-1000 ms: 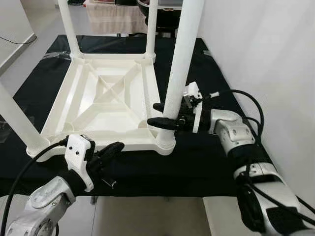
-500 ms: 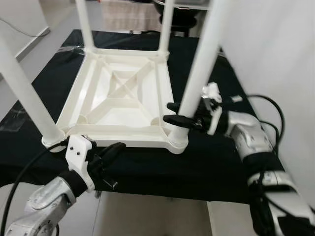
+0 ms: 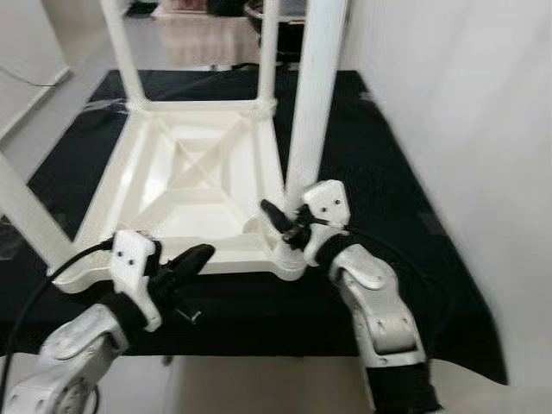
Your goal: Building children table
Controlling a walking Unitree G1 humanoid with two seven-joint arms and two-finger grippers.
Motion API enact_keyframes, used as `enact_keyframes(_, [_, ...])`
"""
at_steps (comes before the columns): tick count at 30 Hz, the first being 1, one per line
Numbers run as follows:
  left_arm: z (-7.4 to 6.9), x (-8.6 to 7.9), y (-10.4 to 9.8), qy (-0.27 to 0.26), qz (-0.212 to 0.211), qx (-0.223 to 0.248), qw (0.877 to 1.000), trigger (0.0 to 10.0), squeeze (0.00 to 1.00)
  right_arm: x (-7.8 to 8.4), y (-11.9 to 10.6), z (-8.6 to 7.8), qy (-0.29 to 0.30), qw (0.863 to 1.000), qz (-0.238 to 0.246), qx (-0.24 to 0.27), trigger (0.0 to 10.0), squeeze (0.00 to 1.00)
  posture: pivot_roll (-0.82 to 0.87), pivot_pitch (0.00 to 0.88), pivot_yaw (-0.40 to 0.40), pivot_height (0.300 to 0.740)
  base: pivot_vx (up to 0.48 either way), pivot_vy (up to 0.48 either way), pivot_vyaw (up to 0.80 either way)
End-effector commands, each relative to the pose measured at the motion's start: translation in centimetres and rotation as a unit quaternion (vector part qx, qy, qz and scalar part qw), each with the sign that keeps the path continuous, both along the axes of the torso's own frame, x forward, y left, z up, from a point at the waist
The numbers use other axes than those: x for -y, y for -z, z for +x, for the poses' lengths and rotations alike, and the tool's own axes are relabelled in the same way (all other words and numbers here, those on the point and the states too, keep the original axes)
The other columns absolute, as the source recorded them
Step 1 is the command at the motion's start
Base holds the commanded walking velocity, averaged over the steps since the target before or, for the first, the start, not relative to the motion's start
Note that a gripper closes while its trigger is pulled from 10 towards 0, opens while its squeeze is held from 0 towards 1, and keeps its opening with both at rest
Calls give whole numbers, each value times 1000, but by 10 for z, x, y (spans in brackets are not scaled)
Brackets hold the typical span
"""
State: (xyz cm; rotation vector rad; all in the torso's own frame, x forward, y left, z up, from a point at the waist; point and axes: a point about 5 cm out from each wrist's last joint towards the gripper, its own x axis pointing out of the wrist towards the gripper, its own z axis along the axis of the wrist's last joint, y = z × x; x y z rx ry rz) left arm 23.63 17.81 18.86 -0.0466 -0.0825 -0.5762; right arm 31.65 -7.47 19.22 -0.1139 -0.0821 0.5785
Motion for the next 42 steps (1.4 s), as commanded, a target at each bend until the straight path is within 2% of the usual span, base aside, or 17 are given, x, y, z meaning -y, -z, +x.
enact_keyframes(1, [0,-3,5,-6,4,-10,1000,10000,0,5,51,-3,18,991,-52,-125,3882,0,72,180,-84,740,0,0,0])
enact_keyframes(2, [-1,-3,5,-7,4,-10,1000,10000,0,2,48,-4,3,991,-37,-125,10000,0,72,180,-84,740,0,0,0])
enact_keyframes(3, [-1,-3,5,-7,4,-10,1000,10000,0,2,48,-4,3,991,-37,-125,10000,0,72,180,-84,740,0,0,0])
enact_keyframes(4, [0,-3,5,-5,4,-11,1000,10000,0,0,42,-2,-19,992,-13,-120,10000,910,69,179,-75,740,0,0,0])
enact_keyframes(6, [0,-3,5,-2,4,-11,1000,10000,0,-1,28,0,-48,994,13,-99,10000,1000,71,179,-74,740,0,0,0])
enact_keyframes(13, [-1,-2,5,-1,3,-11,1000,10000,0,19,-8,21,-135,990,25,-31,10000,1000,84,185,-81,740,0,0,0])
enact_keyframes(14, [-2,-2,5,-1,3,-11,1000,10000,0,27,-14,29,-153,987,36,-23,10000,584,92,184,-86,740,0,0,0])
enact_keyframes(16, [-3,-1,5,-1,3,-11,1000,10000,0,32,-18,34,-163,985,46,-18,10000,584,94,185,-86,740,0,0,0])
enact_keyframes(17, [-4,-1,5,-1,3,-11,1000,10000,0,36,-20,40,-195,980,40,-19,10000,0,107,186,-91,740,0,0,0])
enact_keyframes(20, [-6,0,5,0,4,-12,1000,10000,0,37,-20,42,-243,969,27,-25,10000,0,118,185,-94,740,0,0,0])
enact_keyframes(23, [-9,2,6,0,5,-14,1000,10000,0,36,-20,47,-334,940,21,-60,10000,0,142,187,-102,740,0,0,0])
enact_keyframes(24, [-9,2,6,0,5,-14,1000,10000,0,36,-20,47,-334,940,21,-60,10000,0,142,187,-102,740,0,0,0])
enact_keyframes(25, [-10,2,6,0,5,-14,1000,10000,0,35,-23,50,-348,935,28,-69,4588,0,147,187,-104,740,0,0,0])
enact_keyframes(26, [-10,3,6,0,6,-14,1000,10000,0,34,-26,52,-358,930,32,-72,902,0,149,187,-105,740,0,0,0])
enact_keyframes(27, [-11,3,6,-1,6,-15,1000,10000,0,33,-28,55,-366,927,36,-77,0,0,151,188,-106,740,0,0,0])
enact_keyframes(37, [-12,6,6,-2,10,-14,1000,10000,0,43,-34,62,-375,923,41,-74,0,0,151,188,-110,740,0,0,0])
enact_keyframes(42, [-11,7,5,-2,8,-12,1000,10000,0,65,-35,59,-362,931,24,-46,0,0,114,196,-107,740,0,0,0])
